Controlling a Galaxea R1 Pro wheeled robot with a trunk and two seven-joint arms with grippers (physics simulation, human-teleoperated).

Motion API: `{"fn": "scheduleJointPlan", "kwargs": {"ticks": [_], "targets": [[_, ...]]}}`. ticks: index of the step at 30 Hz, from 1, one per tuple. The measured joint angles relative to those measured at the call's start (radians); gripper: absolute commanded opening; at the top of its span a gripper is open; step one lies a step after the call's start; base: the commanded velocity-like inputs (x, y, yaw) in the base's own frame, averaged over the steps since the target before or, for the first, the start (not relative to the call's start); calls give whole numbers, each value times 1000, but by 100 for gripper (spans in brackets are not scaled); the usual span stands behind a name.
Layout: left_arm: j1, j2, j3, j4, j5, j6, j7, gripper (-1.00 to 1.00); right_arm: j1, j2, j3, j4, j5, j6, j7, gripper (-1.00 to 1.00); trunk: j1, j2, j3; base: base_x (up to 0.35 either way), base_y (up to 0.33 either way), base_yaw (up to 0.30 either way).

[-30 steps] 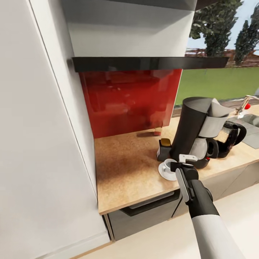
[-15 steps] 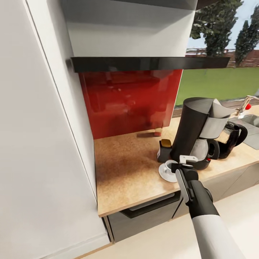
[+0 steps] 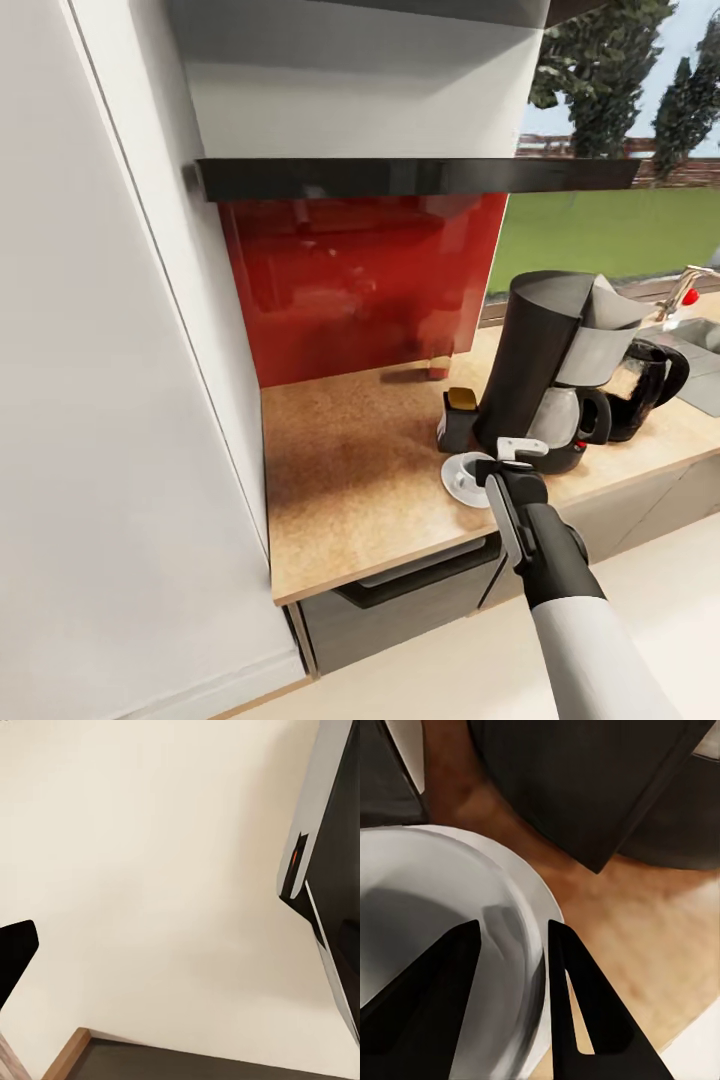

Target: Set up a coffee station on the kitchen countertop: keep the coffee maker on the countertop, move the bottle of coffee from the kitchen shelf to the counter next to the coffee maker, place a paper coffee filter on top of the coffee maker, put the saucer next to the coffee maker with the coffee cup on the saucer, and place the electric kettle next to the coffee maker.

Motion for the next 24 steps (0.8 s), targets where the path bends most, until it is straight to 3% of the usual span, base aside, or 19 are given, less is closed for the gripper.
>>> {"fn": "scheduleJointPlan", "kwargs": {"ticks": [24], "targets": [[0,0,0,0,0,0,0,100,0,-1,-3,0,0,-1,1,-100,0,0,0,7,0,0]]}}
